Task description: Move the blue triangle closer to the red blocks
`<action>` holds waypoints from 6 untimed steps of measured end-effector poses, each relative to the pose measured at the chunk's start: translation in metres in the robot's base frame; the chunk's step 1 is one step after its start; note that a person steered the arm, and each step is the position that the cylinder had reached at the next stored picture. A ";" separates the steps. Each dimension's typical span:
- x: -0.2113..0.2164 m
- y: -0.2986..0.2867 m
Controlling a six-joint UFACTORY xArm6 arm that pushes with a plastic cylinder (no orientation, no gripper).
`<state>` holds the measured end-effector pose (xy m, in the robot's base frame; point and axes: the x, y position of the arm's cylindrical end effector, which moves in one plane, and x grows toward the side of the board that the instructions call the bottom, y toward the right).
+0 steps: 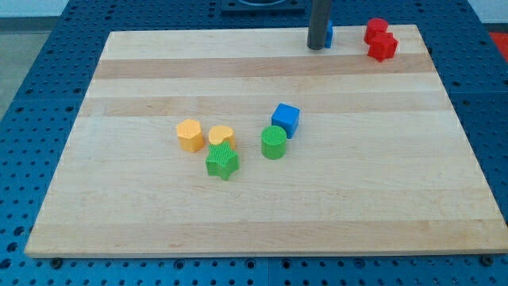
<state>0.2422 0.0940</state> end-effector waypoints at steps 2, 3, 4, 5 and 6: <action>-0.013 -0.079; -0.038 -0.073; -0.049 -0.034; -0.049 0.012; -0.049 0.036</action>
<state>0.1932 0.1297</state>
